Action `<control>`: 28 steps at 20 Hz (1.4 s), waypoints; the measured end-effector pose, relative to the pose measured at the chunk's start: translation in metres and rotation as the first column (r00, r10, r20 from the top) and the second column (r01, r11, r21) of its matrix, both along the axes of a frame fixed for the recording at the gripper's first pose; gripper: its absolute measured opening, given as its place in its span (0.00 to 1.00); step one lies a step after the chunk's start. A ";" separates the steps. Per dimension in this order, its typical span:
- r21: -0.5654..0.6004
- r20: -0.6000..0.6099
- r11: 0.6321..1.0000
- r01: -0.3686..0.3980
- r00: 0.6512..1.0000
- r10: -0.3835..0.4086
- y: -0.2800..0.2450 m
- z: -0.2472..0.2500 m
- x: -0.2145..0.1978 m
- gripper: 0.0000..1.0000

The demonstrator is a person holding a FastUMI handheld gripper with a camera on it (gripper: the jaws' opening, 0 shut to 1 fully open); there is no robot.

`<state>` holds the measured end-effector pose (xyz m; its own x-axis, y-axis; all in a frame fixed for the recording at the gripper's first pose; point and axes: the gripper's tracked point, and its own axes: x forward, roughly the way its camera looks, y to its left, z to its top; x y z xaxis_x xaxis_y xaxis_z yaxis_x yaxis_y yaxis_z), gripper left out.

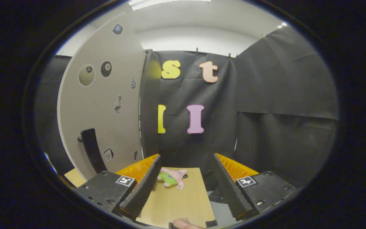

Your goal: Open the shoe cabinet door, grab the shoes and put them into the shoe cabinet, then close the shoe cabinet door.

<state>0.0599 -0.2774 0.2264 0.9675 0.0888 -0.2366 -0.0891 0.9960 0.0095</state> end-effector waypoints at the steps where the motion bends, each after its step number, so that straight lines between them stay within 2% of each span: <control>1: 0.004 0.002 1.000 -0.025 1.000 0.025 0.008 -0.001 0.003 1.00; 4: -0.026 -0.007 0.996 -0.081 0.997 0.081 0.034 -0.007 0.007 1.00; 8: 0.001 -0.016 0.983 -0.184 0.983 0.184 0.083 -0.011 -0.014 0.97; 10: -0.014 -0.008 0.987 -0.158 0.987 0.158 0.088 -0.006 -0.016 0.95; 17: -0.004 -0.007 0.979 -0.203 0.979 0.203 0.140 -0.006 -0.025 0.93; 25: 0.009 0.004 0.981 -0.192 0.981 0.192 0.207 -0.009 -0.025 0.93; 28: 0.021 0.002 0.976 -0.215 0.977 0.215 0.234 -0.012 -0.019 0.93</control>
<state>0.0405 -0.0429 0.2143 0.9253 0.2999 -0.2323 -0.3012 0.9531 0.0305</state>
